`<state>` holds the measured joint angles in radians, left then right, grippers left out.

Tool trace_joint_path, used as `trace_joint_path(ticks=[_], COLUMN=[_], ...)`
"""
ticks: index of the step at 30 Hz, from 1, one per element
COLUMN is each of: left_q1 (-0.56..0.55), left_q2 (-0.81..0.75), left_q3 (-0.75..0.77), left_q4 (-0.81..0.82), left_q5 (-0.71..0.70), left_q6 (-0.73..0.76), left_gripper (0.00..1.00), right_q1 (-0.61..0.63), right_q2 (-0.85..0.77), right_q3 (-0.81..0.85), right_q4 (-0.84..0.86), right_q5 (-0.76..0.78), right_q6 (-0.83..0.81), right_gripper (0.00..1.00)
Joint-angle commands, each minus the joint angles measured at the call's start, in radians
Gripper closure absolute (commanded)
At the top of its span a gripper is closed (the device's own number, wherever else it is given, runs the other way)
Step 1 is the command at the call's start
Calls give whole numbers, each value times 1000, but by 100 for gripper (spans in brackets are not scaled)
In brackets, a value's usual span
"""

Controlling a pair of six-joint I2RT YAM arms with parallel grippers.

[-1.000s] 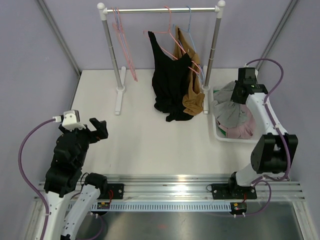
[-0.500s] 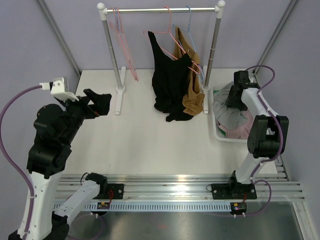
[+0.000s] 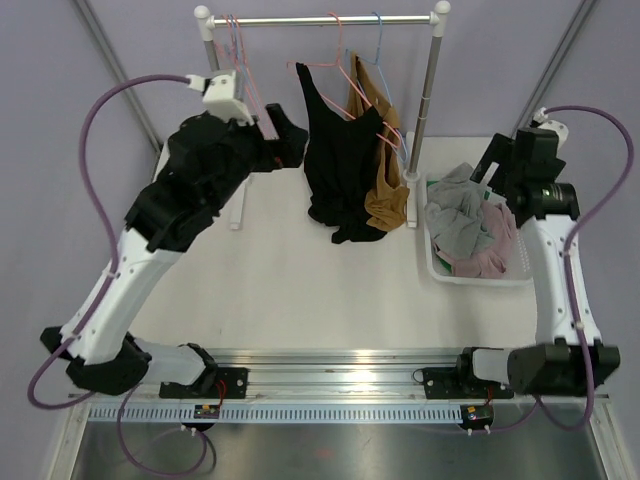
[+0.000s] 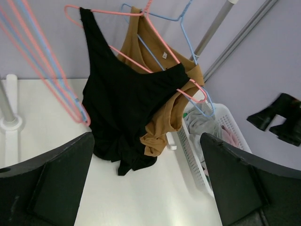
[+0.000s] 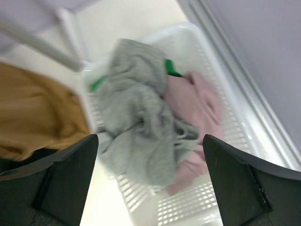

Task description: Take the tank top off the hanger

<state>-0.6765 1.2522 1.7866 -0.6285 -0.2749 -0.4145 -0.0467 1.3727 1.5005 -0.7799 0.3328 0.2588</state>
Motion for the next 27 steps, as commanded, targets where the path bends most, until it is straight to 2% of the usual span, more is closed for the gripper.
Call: trace_joint_path(ticks=[1,3,6,9,13,17,24,27], left_q1=[-90,-113,-127,-127,-120,-89,-43,-23], left_q2=[140,253,407,501,656,731,863,933], left_q3=[158,227,376,485,583,613,663,727], left_q4=[64,70,76,98,145,216,354,343], left_q5=[-141,-207,-279,-332,-372,-331,-302,-299], left_q6=[49,65,65,54,28,-15,-40,-24], left_gripper=[1,1,1,1,1,1,1,6], right_q1=[-4,-4,-4,-4,-1,10,69,99], right_q2=[-202,-283,-361,-434,-504,-553,-544,-543], right_q3=[-84,-155,-242,-313,-374,-416,-476,-479], right_q4=[97,146,191,219,220,266,295,294], right_q5=[-271,-424,-567,-650,-684,-754,-793,-801], right_q6=[45,106,175,206,230,272,273,258], right_gripper=[1,0,1,1,1,1,1,0])
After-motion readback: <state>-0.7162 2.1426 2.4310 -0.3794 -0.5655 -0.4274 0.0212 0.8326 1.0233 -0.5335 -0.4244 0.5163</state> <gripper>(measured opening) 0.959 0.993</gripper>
